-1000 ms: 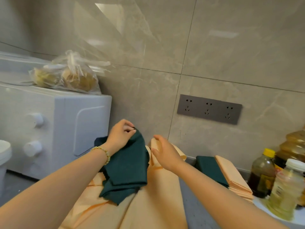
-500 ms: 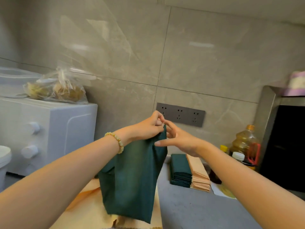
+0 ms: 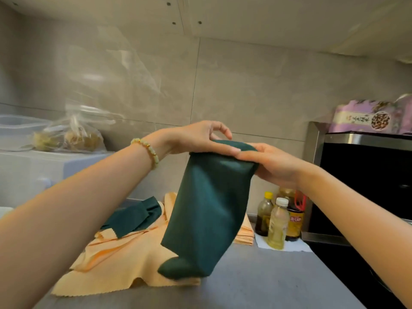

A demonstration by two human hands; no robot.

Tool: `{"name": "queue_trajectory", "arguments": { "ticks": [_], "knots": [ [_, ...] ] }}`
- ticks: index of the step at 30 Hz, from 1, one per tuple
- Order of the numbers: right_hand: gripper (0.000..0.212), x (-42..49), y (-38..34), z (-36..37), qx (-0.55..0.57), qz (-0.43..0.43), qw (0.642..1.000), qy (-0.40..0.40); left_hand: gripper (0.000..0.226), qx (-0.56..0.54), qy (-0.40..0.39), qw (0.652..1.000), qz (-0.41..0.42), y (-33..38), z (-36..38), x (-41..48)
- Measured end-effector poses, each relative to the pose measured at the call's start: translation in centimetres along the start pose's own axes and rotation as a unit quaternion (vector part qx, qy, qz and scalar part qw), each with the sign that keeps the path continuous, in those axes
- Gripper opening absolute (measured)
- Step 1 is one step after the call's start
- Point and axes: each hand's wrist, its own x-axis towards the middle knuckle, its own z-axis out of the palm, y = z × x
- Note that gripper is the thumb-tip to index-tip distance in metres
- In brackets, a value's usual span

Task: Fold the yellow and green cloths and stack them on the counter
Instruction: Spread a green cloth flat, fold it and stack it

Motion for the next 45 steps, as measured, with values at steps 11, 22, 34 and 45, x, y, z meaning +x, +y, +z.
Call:
{"name": "queue_trajectory", "arguments": {
  "ticks": [11, 22, 34, 45],
  "knots": [
    [0.022, -4.9, 7.0, -1.6, -0.167, 0.155, 0.973, 0.029, 0.044, 0.234, -0.189, 0.935, -0.187, -9.0, 5.9, -1.2],
    [0.030, -6.2, 7.4, 0.2, -0.351, 0.278, 0.887, -0.108, 0.055, 0.086, -0.119, 0.980, -0.136, -11.0, 7.2, -2.5],
    [0.035, -5.2, 6.2, 0.6, -0.080, 0.238, 0.968, -0.012, 0.020, -0.129, 0.062, 0.975, -0.167, -8.8, 5.9, -3.5],
    [0.041, -2.4, 7.2, -1.8, 0.055, 0.232, 0.971, -0.033, 0.031, -0.032, -0.061, 0.963, -0.260, -10.2, 0.1, -0.9]
  ]
}}
